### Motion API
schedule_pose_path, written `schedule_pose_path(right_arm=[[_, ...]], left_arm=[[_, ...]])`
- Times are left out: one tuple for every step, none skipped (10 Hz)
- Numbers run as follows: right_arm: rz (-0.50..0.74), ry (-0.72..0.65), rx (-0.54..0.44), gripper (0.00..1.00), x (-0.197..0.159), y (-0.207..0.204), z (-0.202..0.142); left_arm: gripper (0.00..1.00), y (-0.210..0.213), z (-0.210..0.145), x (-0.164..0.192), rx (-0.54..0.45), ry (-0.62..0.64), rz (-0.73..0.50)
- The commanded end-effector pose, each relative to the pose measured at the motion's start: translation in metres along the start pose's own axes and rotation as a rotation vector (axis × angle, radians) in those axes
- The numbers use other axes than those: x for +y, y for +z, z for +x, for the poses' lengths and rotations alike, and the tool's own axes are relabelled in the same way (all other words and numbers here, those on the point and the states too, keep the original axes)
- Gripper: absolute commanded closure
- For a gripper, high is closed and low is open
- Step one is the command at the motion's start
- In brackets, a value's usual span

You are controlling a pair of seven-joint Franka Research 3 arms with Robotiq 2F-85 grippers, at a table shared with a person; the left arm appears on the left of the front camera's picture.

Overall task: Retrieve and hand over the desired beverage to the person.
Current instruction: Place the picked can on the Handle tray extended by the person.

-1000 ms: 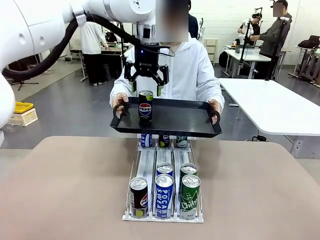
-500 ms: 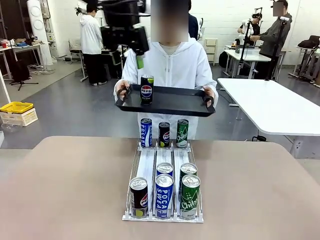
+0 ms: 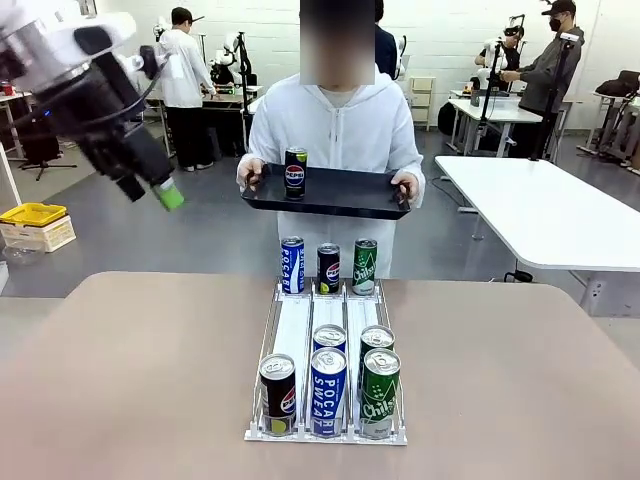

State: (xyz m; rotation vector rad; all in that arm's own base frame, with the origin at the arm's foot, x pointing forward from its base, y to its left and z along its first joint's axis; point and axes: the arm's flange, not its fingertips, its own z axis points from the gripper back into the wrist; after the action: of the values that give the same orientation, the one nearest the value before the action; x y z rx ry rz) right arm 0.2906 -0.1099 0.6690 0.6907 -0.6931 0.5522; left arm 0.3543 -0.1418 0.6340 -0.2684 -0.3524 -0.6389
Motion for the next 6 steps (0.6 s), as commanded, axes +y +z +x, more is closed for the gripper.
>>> schedule_pose_path(right_arm=[[0.028,0.015,-0.025,0.00,0.000,-0.001,0.002],[0.028,0.015,-0.025,0.00,0.000,-0.001,0.002],[0.028,0.015,-0.025,0.00,0.000,-0.001,0.002],[0.028,0.015,-0.025,0.00,0.000,-0.001,0.002],[0.028,0.015,-0.025,0.00,0.000,-0.001,0.002],[0.028,0.015,-0.025,0.00,0.000,-0.001,0.002]], left_arm=[[0.00,0.003,-0.013,-0.019,-0.071,0.033,0.050],[0.00,0.010,-0.018,-0.022,-0.091,0.069,0.064],[0.00,0.011,-0.013,-0.022,-0.081,0.096,0.062],[0.00,0.009,-0.005,-0.021,-0.010,0.152,0.068],[0.00,0.014,-0.020,-0.022,-0.076,0.058,0.042],[0.00,0.014,-0.020,-0.022,-0.076,0.058,0.042]])
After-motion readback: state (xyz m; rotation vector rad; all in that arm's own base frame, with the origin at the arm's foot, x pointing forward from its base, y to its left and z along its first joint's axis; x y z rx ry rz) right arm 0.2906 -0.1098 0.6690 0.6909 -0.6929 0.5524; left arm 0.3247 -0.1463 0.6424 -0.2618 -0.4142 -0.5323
